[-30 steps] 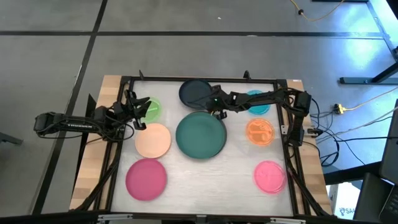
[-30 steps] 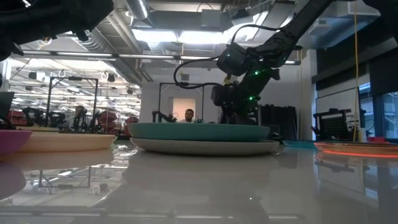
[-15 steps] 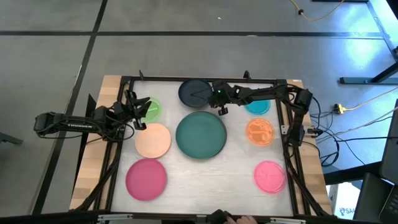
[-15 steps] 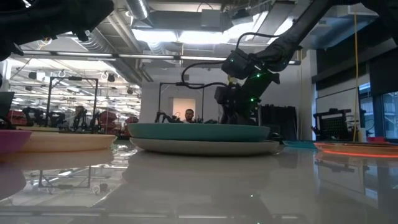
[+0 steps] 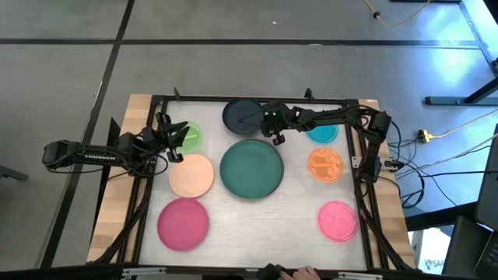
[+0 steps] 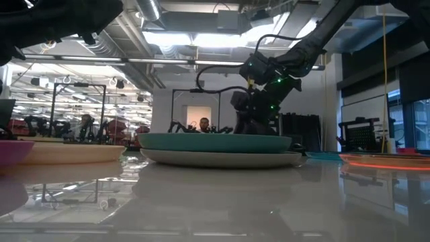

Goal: Stack plastic plates
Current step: Stack the black plate on top of the dark green plate

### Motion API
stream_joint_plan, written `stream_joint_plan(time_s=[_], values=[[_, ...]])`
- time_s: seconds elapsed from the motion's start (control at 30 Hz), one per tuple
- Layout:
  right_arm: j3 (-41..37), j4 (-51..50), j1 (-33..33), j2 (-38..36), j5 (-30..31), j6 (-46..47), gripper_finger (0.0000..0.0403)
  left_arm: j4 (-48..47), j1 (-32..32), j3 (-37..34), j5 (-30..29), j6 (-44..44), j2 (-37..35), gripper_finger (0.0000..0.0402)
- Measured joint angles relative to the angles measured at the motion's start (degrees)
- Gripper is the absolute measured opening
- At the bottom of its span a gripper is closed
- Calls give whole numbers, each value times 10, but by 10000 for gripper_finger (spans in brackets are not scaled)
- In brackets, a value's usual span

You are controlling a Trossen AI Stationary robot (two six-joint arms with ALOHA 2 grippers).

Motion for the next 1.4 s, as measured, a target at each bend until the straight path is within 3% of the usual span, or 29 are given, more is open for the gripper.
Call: stream_joint_plan(time_s=[0.43,0.67,0.77,1.07,1.4], values=[[0,47,0,45,27,-15,85,0,0,0,-7,0,0,75],[0,45,0,43,39,-14,14,-1,0,0,-14,0,0,75],[0,44,0,37,47,-14,8,-1,0,0,-14,0,0,75],[0,-21,45,-59,60,8,3,-1,0,0,-14,0,0,75],[0,-129,171,-166,44,97,4,0,0,0,-15,0,0,75]])
